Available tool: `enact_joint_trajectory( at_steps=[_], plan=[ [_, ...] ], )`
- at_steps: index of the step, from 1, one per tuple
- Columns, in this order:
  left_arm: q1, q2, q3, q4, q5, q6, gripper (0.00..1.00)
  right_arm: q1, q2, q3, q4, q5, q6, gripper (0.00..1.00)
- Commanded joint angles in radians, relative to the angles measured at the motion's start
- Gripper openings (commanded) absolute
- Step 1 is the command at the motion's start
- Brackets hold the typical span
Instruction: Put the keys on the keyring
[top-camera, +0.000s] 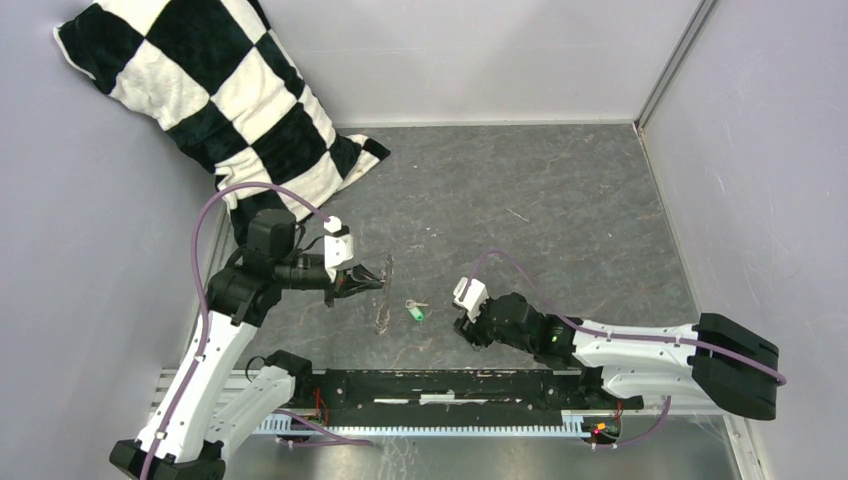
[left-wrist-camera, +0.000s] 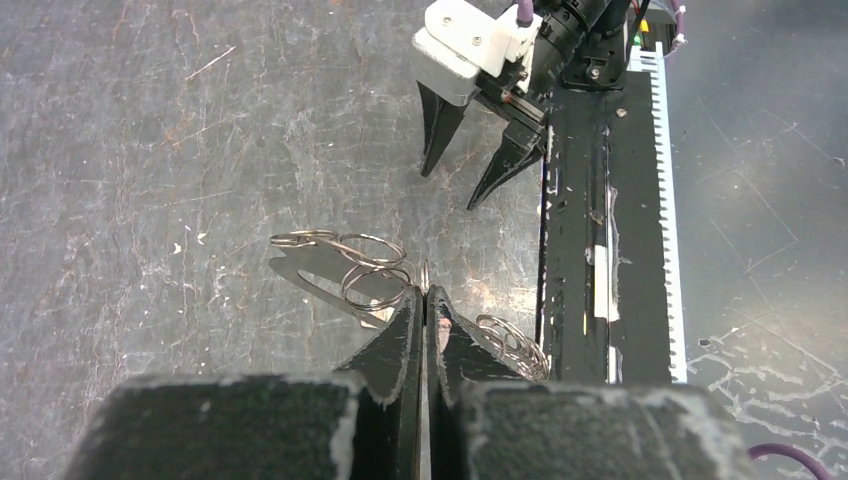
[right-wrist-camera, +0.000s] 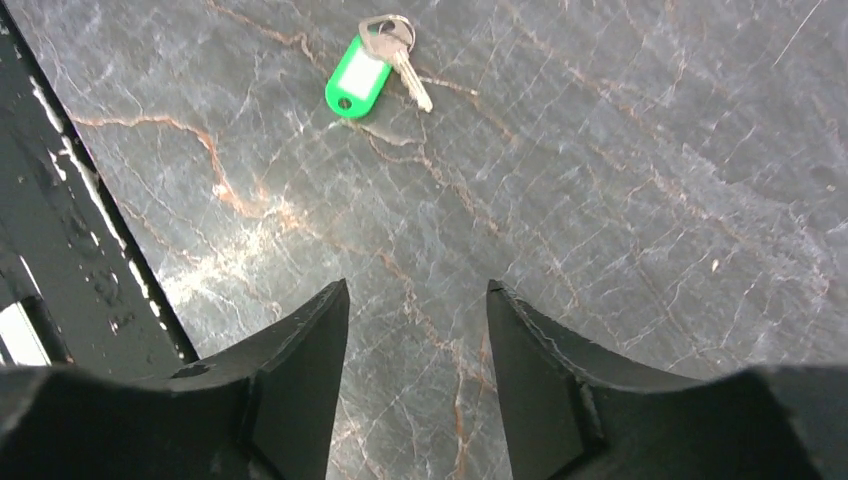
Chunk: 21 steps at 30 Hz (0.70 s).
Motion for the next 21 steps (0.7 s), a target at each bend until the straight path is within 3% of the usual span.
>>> enact_joint_trajectory(
  at_steps=[1, 7, 12, 16, 19, 21],
  plan=[
    [0.004, -0.004, -0.003, 0.054, -0.015, -0.057, 0.02, -0.002, 0.033, 0.078, 0.109, 0.012, -0.035, 0.61],
    [0.092, 0.079, -0.014, 0.051, -0.027, -0.004, 0.02, -0.038, 0.172, 0.169, 0.257, -0.122, -0.123, 0.58],
    [0.308, 0.218, 0.017, 0.028, 0.071, 0.08, 0.02, -0.046, 0.324, 0.256, 0.318, -0.21, -0.165, 0.55],
    [0.313, 0.245, 0.05, -0.107, 0.098, 0.279, 0.02, -0.109, 0.405, 0.266, 0.44, -0.355, -0.111, 0.5],
    [0.312, 0.256, 0.054, -0.292, 0.138, 0.562, 0.02, -0.175, 0.438, 0.249, 0.525, -0.517, -0.087, 0.46],
    [0.312, 0.261, 0.044, -0.314, 0.144, 0.609, 0.02, -0.201, 0.468, 0.257, 0.524, -0.599, -0.087, 0.46]
  ],
)
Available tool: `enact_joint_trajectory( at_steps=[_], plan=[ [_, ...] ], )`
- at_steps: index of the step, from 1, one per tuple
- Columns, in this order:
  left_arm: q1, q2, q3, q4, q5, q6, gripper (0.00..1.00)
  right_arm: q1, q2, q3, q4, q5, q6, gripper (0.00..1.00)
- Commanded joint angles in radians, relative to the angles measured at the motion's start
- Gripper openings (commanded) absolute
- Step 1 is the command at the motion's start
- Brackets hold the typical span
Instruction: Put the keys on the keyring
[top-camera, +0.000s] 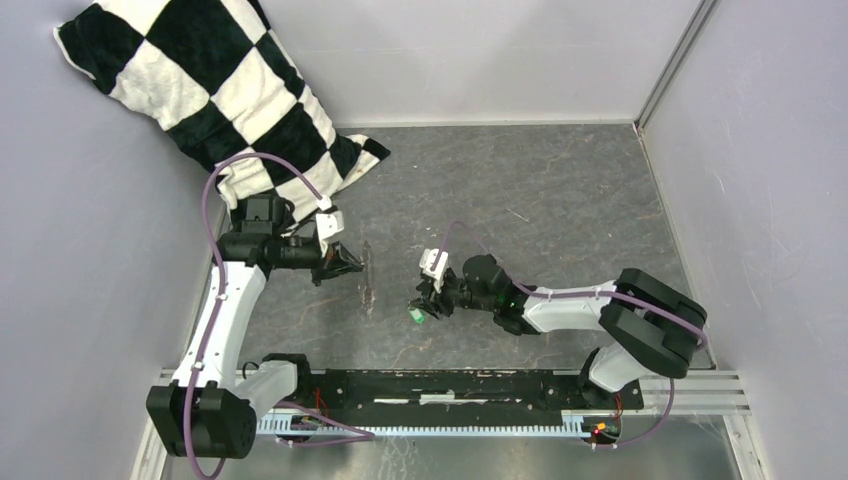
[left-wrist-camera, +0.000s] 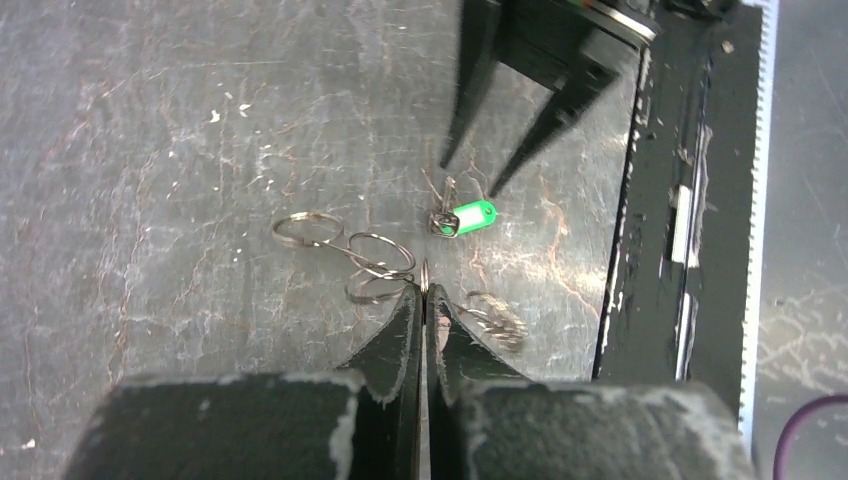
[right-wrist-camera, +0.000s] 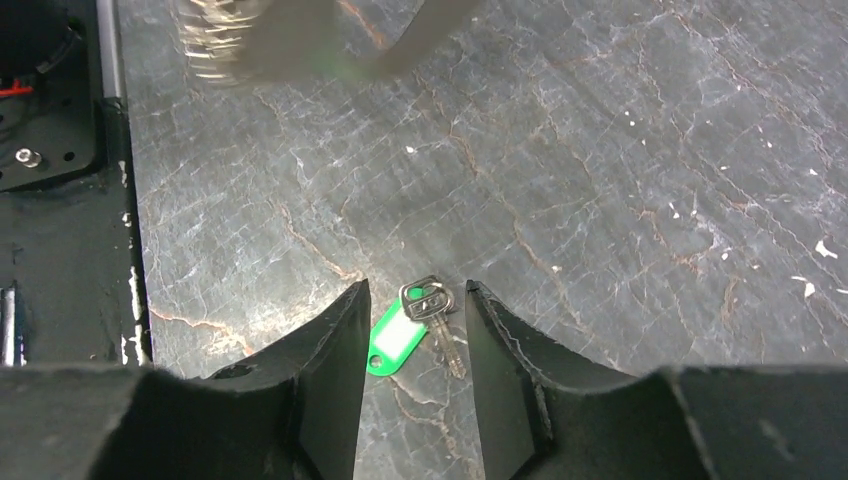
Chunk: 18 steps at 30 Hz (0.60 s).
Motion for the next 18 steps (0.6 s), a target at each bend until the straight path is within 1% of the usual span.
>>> enact_joint_trajectory(
  at_steps=[1, 3, 5, 6, 7, 9, 13, 18],
  plan=[
    [0.002, -0.003, 0.033, -0.16, 0.089, 0.298, 0.02, -0.059, 0.052, 0.019, 0.142, -0.255, 0.017, 0.45],
    [0.001, 0.005, 0.029, -0.17, 0.086, 0.316, 0.02, -0.062, 0.077, 0.014, 0.162, -0.285, 0.017, 0.45],
    [0.001, 0.012, 0.03, -0.214, 0.094, 0.392, 0.02, -0.063, 0.11, 0.014, 0.179, -0.294, 0.031, 0.44],
    [0.001, 0.014, 0.031, -0.255, 0.107, 0.455, 0.02, -0.064, 0.127, 0.016, 0.179, -0.296, 0.033, 0.44],
    [0.001, 0.016, 0.033, -0.338, 0.122, 0.545, 0.02, -0.065, 0.135, 0.01, 0.188, -0.296, 0.033, 0.43],
    [0.001, 0.018, 0.031, -0.484, 0.146, 0.766, 0.02, -0.065, 0.146, -0.011, 0.229, -0.287, 0.063, 0.43],
    [-0.008, -0.003, 0.03, -0.502, 0.179, 0.805, 0.02, -0.071, 0.131, -0.035, 0.266, -0.257, 0.075, 0.41],
    [-0.038, -0.035, 0.049, -0.503, 0.222, 0.879, 0.02, -0.071, -0.004, -0.039, 0.24, -0.242, 0.078, 0.5]
  ],
)
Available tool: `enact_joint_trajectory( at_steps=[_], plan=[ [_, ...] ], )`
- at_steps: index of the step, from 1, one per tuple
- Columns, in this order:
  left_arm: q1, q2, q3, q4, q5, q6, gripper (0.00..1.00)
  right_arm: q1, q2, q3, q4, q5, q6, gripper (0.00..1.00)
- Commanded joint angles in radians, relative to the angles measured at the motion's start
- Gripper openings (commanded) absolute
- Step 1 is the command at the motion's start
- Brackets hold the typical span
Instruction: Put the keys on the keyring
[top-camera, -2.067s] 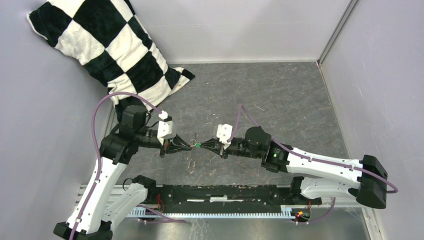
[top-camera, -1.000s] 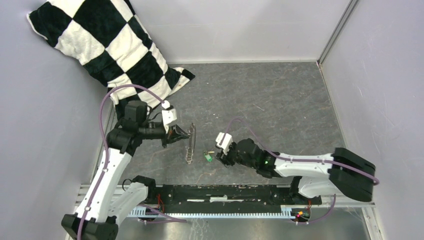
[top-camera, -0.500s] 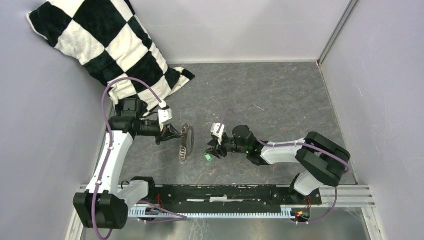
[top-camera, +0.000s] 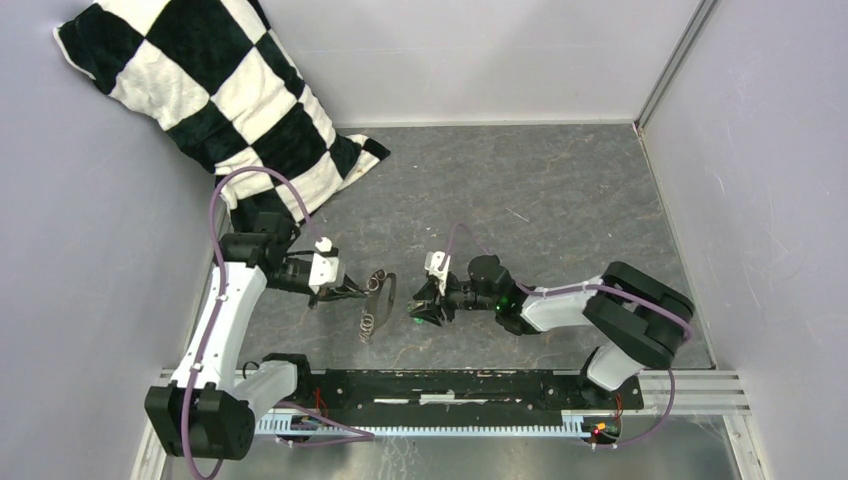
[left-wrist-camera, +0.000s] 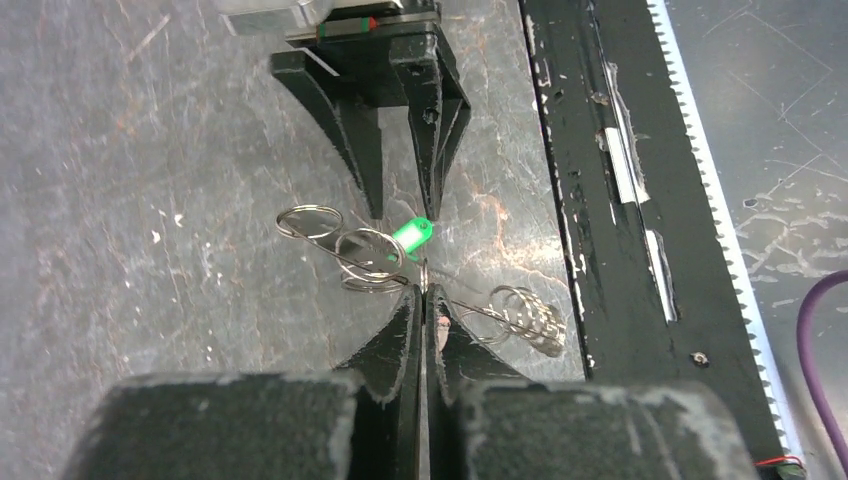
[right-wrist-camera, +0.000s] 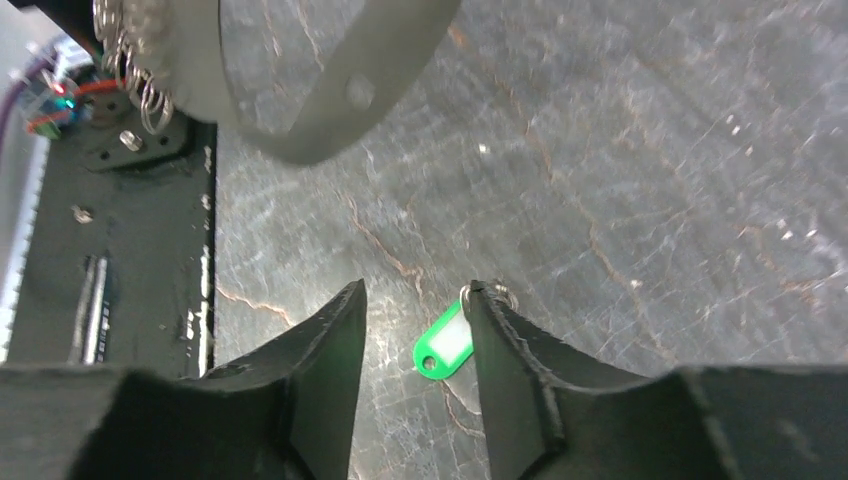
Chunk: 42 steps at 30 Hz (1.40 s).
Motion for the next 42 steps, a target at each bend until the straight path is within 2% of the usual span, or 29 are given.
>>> enact_joint_trajectory(
  at_steps=[1, 4, 8, 12, 16, 23, 32, 42],
  plan=[
    [-0.037, -0.052, 0.049, -0.051, 0.104, 0.193, 0.02, -0.004, -0.151, 0.0, 0.056, 0.007, 0.003, 0.51],
    [-0.069, -0.088, 0.059, -0.05, 0.1, 0.267, 0.02, -0.006, -0.246, 0.004, 0.055, 0.023, -0.019, 0.53],
    [-0.117, -0.108, 0.076, -0.05, 0.092, 0.307, 0.02, -0.024, -0.334, 0.034, 0.105, -0.042, 0.0, 0.57],
    [-0.141, -0.093, 0.096, -0.05, 0.107, 0.31, 0.02, -0.029, -0.337, 0.1, 0.112, -0.149, 0.036, 0.6],
    [-0.149, -0.08, 0.114, -0.05, 0.127, 0.28, 0.02, -0.03, -0.325, 0.126, 0.159, -0.173, 0.072, 0.63],
    [-0.189, -0.055, 0.202, -0.05, 0.153, 0.202, 0.02, -0.038, -0.297, 0.156, 0.213, -0.2, 0.138, 0.57],
    [-0.253, -0.13, 0.165, -0.05, 0.065, 0.4, 0.02, -0.051, -0.228, 0.247, 0.115, -0.144, 0.205, 0.45],
    [-0.254, -0.163, 0.153, -0.05, 0.047, 0.415, 0.02, -0.052, -0.272, 0.248, 0.026, -0.125, 0.174, 0.5]
  ],
)
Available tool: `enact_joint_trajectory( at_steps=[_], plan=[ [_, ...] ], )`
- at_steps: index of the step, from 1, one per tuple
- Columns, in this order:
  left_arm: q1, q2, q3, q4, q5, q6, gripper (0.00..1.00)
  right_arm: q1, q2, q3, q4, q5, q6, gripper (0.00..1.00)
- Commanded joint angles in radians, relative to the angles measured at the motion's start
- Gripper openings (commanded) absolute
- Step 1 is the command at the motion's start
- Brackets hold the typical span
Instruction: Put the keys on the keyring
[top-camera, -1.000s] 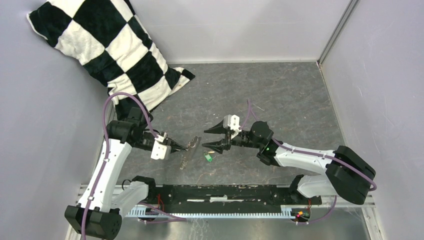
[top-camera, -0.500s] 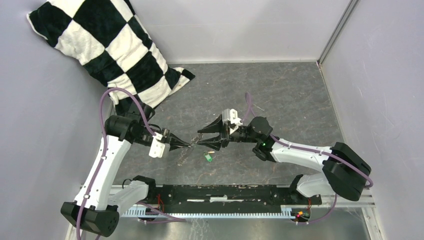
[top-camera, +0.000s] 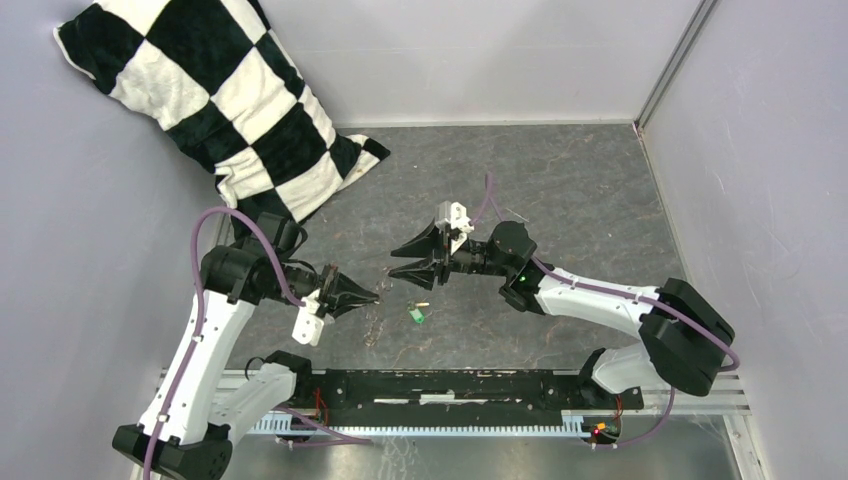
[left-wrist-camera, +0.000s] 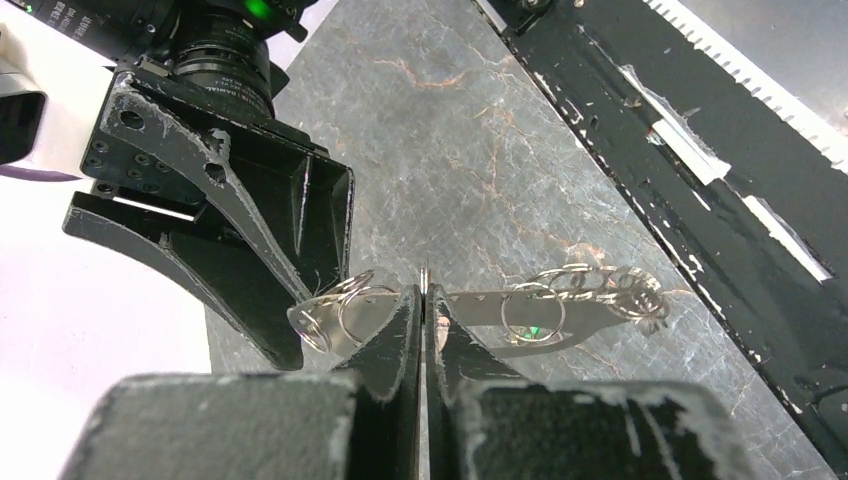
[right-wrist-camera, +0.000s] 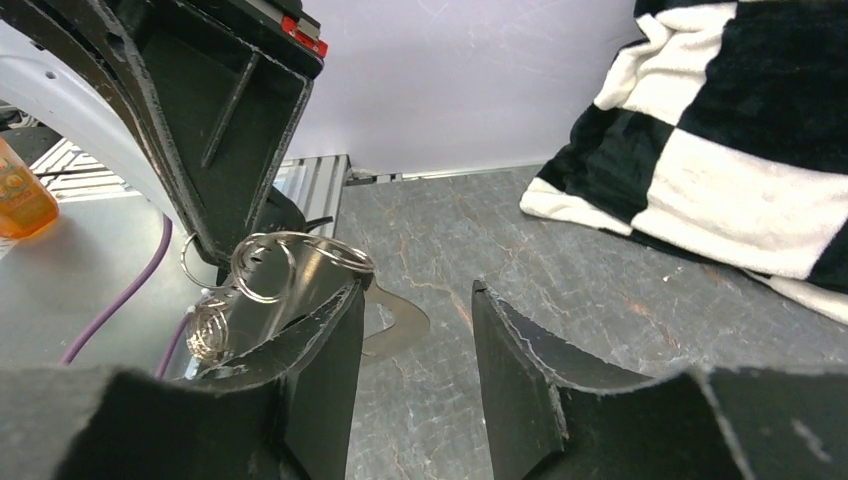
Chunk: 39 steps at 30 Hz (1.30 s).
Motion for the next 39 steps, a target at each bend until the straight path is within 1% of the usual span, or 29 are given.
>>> enact_joint_trajectory(
  at_steps=[1, 4, 7, 10, 15, 17, 20, 21, 26, 29, 32, 39],
  plan=[
    [-0.004, -0.016, -0.013, 0.002, 0.004, 0.063, 0.02, -0.001, -0.054, 0.017, -0.051, 0.03, -0.025, 0.52],
    [-0.004, -0.024, -0.029, 0.018, 0.002, 0.046, 0.02, -0.002, -0.104, 0.002, -0.116, 0.058, -0.065, 0.57],
    [-0.004, -0.034, -0.048, 0.04, -0.001, 0.031, 0.02, -0.003, -0.163, -0.002, -0.214, 0.089, -0.137, 0.57],
    [-0.004, -0.04, -0.058, 0.085, -0.012, -0.031, 0.02, -0.004, -0.235, -0.016, -0.278, 0.088, -0.184, 0.56],
    [-0.004, -0.048, -0.081, 0.244, -0.031, -0.253, 0.02, 0.016, -0.295, -0.011, -0.376, -0.01, -0.245, 0.54],
    [-0.004, -0.058, -0.099, 0.27, -0.039, -0.273, 0.02, 0.051, -0.287, 0.014, -0.418, -0.05, -0.266, 0.52],
    [-0.004, -0.076, -0.126, 0.394, -0.044, -0.441, 0.02, 0.12, -0.254, 0.052, -0.465, -0.074, -0.317, 0.51],
    [-0.004, -0.08, -0.134, 0.418, -0.047, -0.46, 0.02, 0.143, -0.24, 0.063, -0.471, -0.074, -0.327, 0.51],
    [-0.004, -0.081, -0.146, 0.433, -0.049, -0.51, 0.02, 0.18, -0.191, 0.11, -0.489, -0.031, -0.366, 0.49],
    [-0.004, -0.083, -0.152, 0.427, -0.048, -0.507, 0.02, 0.191, -0.172, 0.128, -0.485, 0.034, -0.381, 0.49],
    [-0.004, -0.086, -0.157, 0.426, -0.046, -0.505, 0.02, 0.209, -0.147, 0.16, -0.524, 0.097, -0.426, 0.48],
    [-0.004, -0.087, -0.153, 0.413, -0.043, -0.495, 0.02, 0.229, -0.103, 0.221, -0.594, 0.17, -0.485, 0.46]
  ],
)
